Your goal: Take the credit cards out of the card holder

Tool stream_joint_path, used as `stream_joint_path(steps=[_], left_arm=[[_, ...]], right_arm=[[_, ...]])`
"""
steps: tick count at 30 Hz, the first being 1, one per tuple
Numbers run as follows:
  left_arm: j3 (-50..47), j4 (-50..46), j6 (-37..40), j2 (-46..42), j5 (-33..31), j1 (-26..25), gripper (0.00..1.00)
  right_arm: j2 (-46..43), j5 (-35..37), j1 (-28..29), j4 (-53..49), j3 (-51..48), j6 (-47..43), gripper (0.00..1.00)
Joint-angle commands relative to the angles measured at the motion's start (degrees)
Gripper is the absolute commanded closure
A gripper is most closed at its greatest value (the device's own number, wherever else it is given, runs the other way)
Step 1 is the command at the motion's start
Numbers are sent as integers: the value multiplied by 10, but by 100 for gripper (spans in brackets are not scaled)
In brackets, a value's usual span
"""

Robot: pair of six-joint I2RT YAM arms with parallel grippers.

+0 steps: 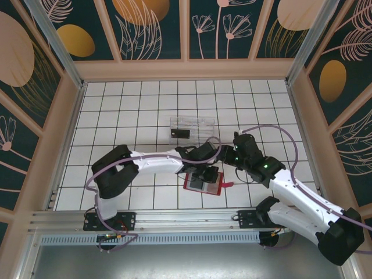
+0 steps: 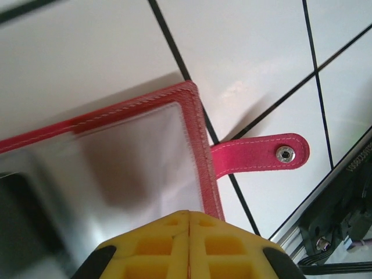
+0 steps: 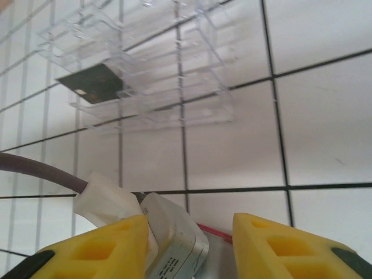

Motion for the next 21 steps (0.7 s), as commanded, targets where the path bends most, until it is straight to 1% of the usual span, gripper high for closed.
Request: stream_joint_path(steps=[1,2,3,7,12,17,21], left_arm=[[-27,6,-4,-83,-61,20,92],[-41,8,-9,-90,-64,27,92],[-58,11,-14,-116,-65,34,92],[-105,16,-20,-144,-64,57,92],[-125,18,-17,-138,-56,73,92],[-162,47,-32,-124,-33,85,92],[-173,67,-37,-111,-13,86,92]], right_arm=[[12,-11,-11,-39,-15,6,58],[11,-23,-12,-32,-19,7,58],[12,-38,-13,-24,-25,9,58],[23,-84,-15,9,-54,28,60],[17,-150,-16,79,-102,46,64],[65,-235,-16,159,-138,68,70],[106,-271,-14,216,-153,80,73]])
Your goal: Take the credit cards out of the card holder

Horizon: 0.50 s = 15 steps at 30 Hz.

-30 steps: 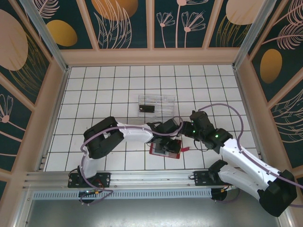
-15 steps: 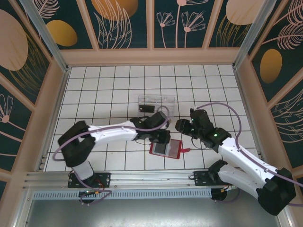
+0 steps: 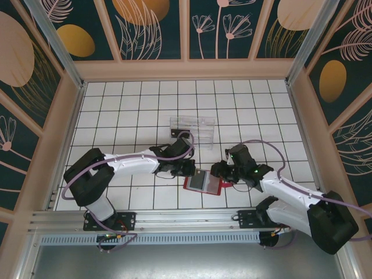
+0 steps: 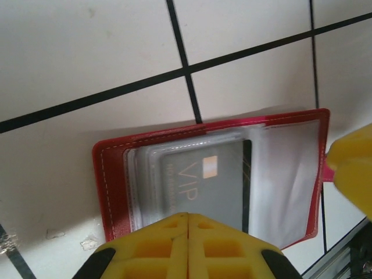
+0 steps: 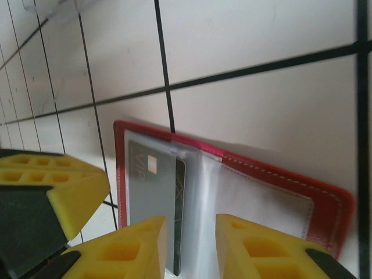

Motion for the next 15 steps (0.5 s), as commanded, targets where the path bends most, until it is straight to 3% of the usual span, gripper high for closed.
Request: stream_joint_path(steps=[1,15], left_arm=[[-8,31,-10,13,23,2,92],[-30,46,-10,44,35,3,94]], right_arm=[[30,-55,1,77,-11,17,73],[106,-89,19,129,-13,29,76]])
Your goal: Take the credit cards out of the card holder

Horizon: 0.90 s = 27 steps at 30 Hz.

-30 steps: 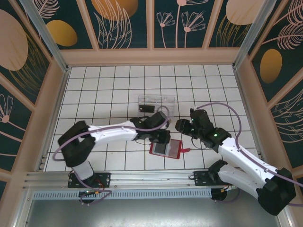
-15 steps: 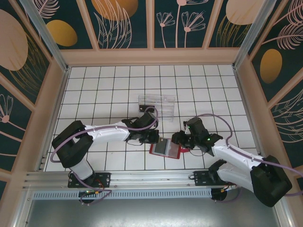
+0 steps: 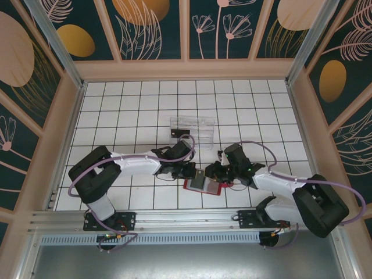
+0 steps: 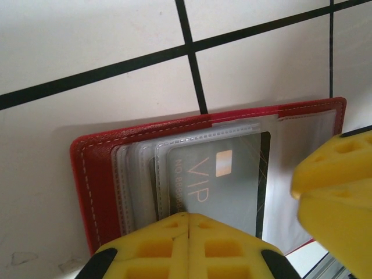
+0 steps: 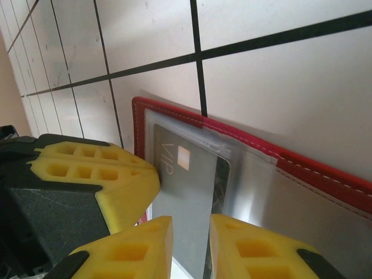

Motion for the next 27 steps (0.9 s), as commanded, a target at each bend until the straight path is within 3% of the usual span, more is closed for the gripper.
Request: stream_joint_path(steps=[1,27], left_arm=[[-10,-4,-4,18,1,2,95],[-22,-1,-11,19,-2,3,97]], right_arm=[[11,-13,8,16,-7,7,76],[54,-13,10,52,-19,0,82]])
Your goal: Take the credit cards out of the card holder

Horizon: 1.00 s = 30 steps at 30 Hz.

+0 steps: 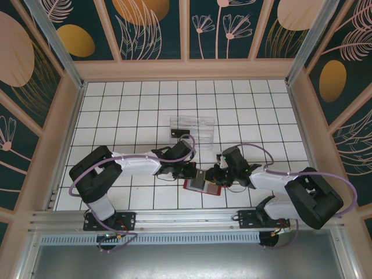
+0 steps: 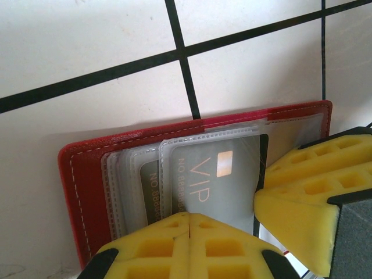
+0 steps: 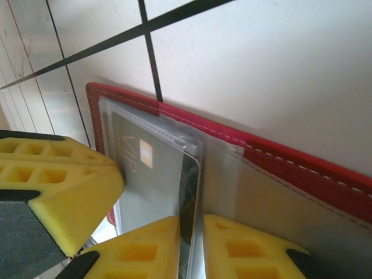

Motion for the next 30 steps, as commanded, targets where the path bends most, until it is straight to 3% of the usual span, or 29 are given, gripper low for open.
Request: stream_joint_path(steps=[1,17,30], left_arm=[[-17,-19,-8,16,-6,2,97],[-18,-17,-11,13,-7,1,97],[-26,-47,-9,2,-50,12,91]], right_arm=[[4,-9,4,36,-11,0,83],[11,-18,4,114,-37,22,89],[-43,21,-8,33,-31,-5,98]])
